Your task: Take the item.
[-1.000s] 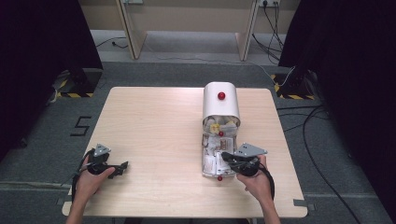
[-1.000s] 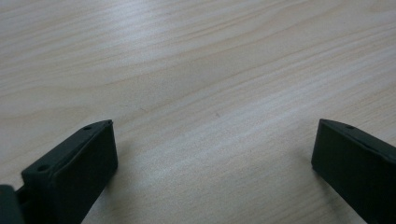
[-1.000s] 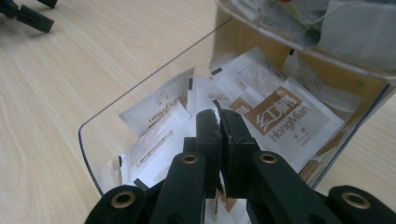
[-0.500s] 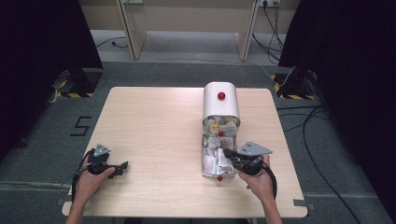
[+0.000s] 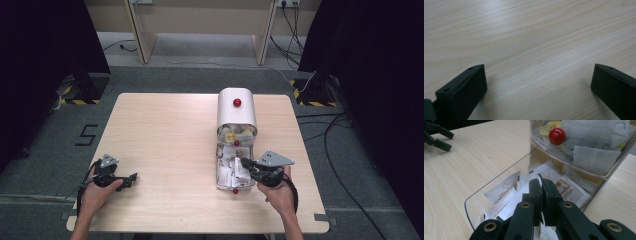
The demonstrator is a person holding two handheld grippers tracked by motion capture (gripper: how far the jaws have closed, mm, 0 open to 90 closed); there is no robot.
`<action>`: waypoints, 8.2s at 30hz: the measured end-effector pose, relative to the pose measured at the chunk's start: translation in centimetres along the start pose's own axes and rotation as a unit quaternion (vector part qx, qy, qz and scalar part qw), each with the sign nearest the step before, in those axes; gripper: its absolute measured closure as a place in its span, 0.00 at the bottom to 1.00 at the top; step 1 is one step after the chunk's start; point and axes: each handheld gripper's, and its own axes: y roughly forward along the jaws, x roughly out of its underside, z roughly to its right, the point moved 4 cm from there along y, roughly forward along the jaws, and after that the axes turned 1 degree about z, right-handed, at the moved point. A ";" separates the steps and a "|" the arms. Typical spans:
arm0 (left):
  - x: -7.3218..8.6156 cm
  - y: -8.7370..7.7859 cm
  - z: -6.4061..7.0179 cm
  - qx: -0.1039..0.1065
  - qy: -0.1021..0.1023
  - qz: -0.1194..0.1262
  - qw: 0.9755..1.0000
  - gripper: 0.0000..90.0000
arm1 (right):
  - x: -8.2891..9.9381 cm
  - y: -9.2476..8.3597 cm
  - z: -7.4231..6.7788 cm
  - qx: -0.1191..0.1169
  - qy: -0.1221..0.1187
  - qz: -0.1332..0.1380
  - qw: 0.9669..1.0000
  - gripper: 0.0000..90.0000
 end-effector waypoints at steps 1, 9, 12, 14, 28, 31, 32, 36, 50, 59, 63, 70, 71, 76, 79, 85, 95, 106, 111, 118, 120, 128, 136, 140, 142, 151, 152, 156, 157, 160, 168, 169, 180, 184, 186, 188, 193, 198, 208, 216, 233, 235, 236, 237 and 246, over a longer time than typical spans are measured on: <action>0.0 0.0 0.0 0.000 0.000 0.000 1.000 0.00 | 0.0 0.0 0.0 0.000 -0.001 0.000 1.000 0.97; 0.0 0.0 0.0 0.000 0.000 0.000 1.000 0.00 | -0.2 -0.4 0.3 0.005 0.001 0.007 1.000 0.97; 0.0 0.0 0.0 0.000 0.000 0.000 1.000 0.00 | -0.2 -0.6 0.4 0.006 0.001 0.009 1.000 0.97; 0.0 0.0 0.0 0.000 0.000 0.000 1.000 0.00 | -0.3 -0.7 0.5 0.008 0.002 0.010 1.000 0.97; 0.0 0.0 0.0 0.000 0.000 0.000 1.000 0.00 | -0.4 -1.4 1.0 0.016 0.006 0.018 1.000 0.97; 0.0 0.0 0.0 0.000 0.000 0.000 1.000 0.00 | -0.4 -1.5 1.1 0.018 0.006 0.020 1.000 0.97; 0.0 0.0 0.0 0.000 0.000 0.000 1.000 0.00 | -0.5 -1.6 1.2 0.018 0.007 0.020 1.000 0.97; 0.0 0.0 0.0 0.000 0.000 0.000 1.000 0.00 | -0.5 -1.8 1.3 0.021 0.008 0.023 0.999 0.97; 0.0 0.0 0.0 0.000 0.000 0.000 1.000 0.00 | -0.6 -2.7 2.0 0.031 0.014 0.030 0.999 0.97; 0.0 0.0 0.0 0.000 0.000 0.000 1.000 0.00 | -0.4 -3.3 2.8 0.045 0.020 0.032 0.998 0.97; 0.0 0.0 0.0 0.000 0.000 0.000 1.000 0.00 | -0.2 -3.7 3.4 0.053 0.025 0.034 0.998 0.97; 0.0 0.0 0.0 0.000 0.000 0.000 1.000 0.00 | -0.2 -4.6 4.2 0.068 0.028 0.039 0.996 0.96; 0.0 0.0 0.0 0.000 0.000 0.000 1.000 0.00 | -0.2 -4.7 4.3 0.070 0.031 0.040 0.996 0.97; 0.0 0.0 0.0 0.000 0.000 0.000 1.000 0.00 | 0.0 -5.1 4.9 0.078 0.034 0.042 0.995 0.97; 0.0 0.0 0.0 0.000 0.000 0.000 1.000 0.00 | 0.1 -5.3 5.1 0.082 0.038 0.043 0.995 0.97; 0.0 0.0 0.0 0.000 0.000 0.000 1.000 0.00 | 0.5 -5.4 5.7 0.088 0.045 0.041 0.994 0.97; 0.0 0.0 0.0 0.000 0.000 0.000 1.000 0.00 | 1.3 -5.3 6.6 0.098 0.056 0.038 0.993 0.97; 0.0 0.0 0.0 0.000 0.000 0.000 1.000 0.00 | 1.7 -5.3 7.1 0.104 0.063 0.034 0.992 0.96; 0.0 0.0 0.0 0.000 0.000 0.000 1.000 0.00 | 2.1 -5.1 7.5 0.105 0.067 0.031 0.992 0.97; 0.0 0.0 0.0 0.000 0.000 0.000 1.000 0.00 | 2.6 -4.7 8.1 0.108 0.074 0.025 0.991 0.97; 0.0 0.0 0.0 0.000 0.000 0.000 1.000 0.00 | 2.7 -4.7 8.2 0.110 0.075 0.026 0.991 0.97; 0.0 0.0 0.0 -0.001 0.000 0.000 1.000 0.00 | 3.0 -4.3 8.8 0.114 0.080 0.020 0.990 0.97; 0.0 0.0 0.0 0.000 0.000 0.000 1.000 0.00 | 3.5 -3.6 9.5 0.118 0.086 0.012 0.989 0.97; 0.0 0.0 0.0 -0.001 0.000 0.000 1.000 0.00 | 3.8 -3.4 9.8 0.123 0.091 0.006 0.988 0.97; 0.0 0.0 0.0 0.000 0.000 -0.001 1.000 0.00 | 4.0 -3.3 10.1 0.127 0.088 0.004 0.988 0.97; 0.0 0.0 0.0 0.000 0.000 0.000 1.000 0.00 | 4.6 -2.9 10.7 0.135 0.100 -0.004 0.986 0.96; 0.0 0.0 0.0 0.000 0.000 0.000 1.000 0.00 | 4.7 -2.9 10.8 0.136 0.096 -0.005 0.986 0.96; 0.0 0.0 0.0 0.000 0.000 0.000 1.000 0.00 | 5.0 -2.5 10.9 0.134 0.098 -0.010 0.986 0.96; 0.0 0.0 0.0 0.000 0.000 0.000 1.000 0.00 | 5.0 -2.4 10.9 0.134 0.099 -0.010 0.986 0.96; 0.0 0.0 0.0 0.000 0.000 0.000 1.000 0.00 | 5.2 -2.2 10.9 0.133 0.101 -0.015 0.986 0.96; 0.0 0.0 0.0 0.000 0.000 0.000 1.000 0.00 | 5.6 -1.8 11.0 0.133 0.102 -0.021 0.986 0.96; 0.0 0.0 0.0 0.000 0.000 0.000 1.000 0.00 | 5.7 -1.7 11.0 0.132 0.102 -0.023 0.986 0.96; 0.0 0.0 0.0 0.000 0.000 0.000 1.000 0.00 | 6.1 -1.2 10.9 0.130 0.102 -0.034 0.986 0.96; 0.0 0.0 0.0 0.000 0.000 0.000 1.000 0.00 | 6.5 -0.9 10.9 0.129 0.103 -0.043 0.985 0.96; 0.0 0.0 0.0 0.000 0.000 0.000 1.000 0.00 | 6.6 -0.8 10.9 0.128 0.100 -0.045 0.986 0.96; 0.0 0.0 0.0 0.000 0.000 0.000 1.000 0.00 | 6.7 -0.7 10.8 0.128 0.099 -0.048 0.986 0.96; 0.0 0.0 0.0 0.000 0.000 0.000 1.000 0.00 | 6.7 -0.7 10.8 0.130 0.097 -0.051 0.985 0.96; 0.0 0.0 0.0 0.000 0.000 0.000 1.000 0.00 | 6.9 -0.5 10.8 0.130 0.099 -0.055 0.985 0.95; 0.0 0.0 0.0 0.000 0.000 0.000 1.000 0.00 | 7.1 -0.4 10.9 0.135 0.102 -0.055 0.984 0.86; 0.0 0.0 0.0 0.000 0.000 0.000 1.000 0.00 | 6.8 -0.8 11.0 0.144 0.122 -0.047 0.981 0.69; 0.0 0.0 0.0 0.000 0.000 0.000 1.000 0.00 | 6.7 -2.2 10.2 0.166 0.139 -0.047 0.975 0.39; 0.0 0.0 0.0 0.000 0.000 0.000 1.000 0.00 | 6.7 -2.4 10.1 0.167 0.137 -0.047 0.975 0.38; 0.0 0.0 0.0 0.000 0.000 0.000 1.000 0.00 | 6.6 -2.5 9.9 0.166 0.137 -0.046 0.975 0.37; 0.0 0.0 0.0 0.000 0.000 0.000 1.000 0.00 | 6.5 -2.6 9.8 0.166 0.136 -0.045 0.976 0.36; 0.0 0.0 0.0 0.000 0.000 0.000 1.000 0.00 | 5.9 -3.3 8.8 0.167 0.132 -0.037 0.977 0.34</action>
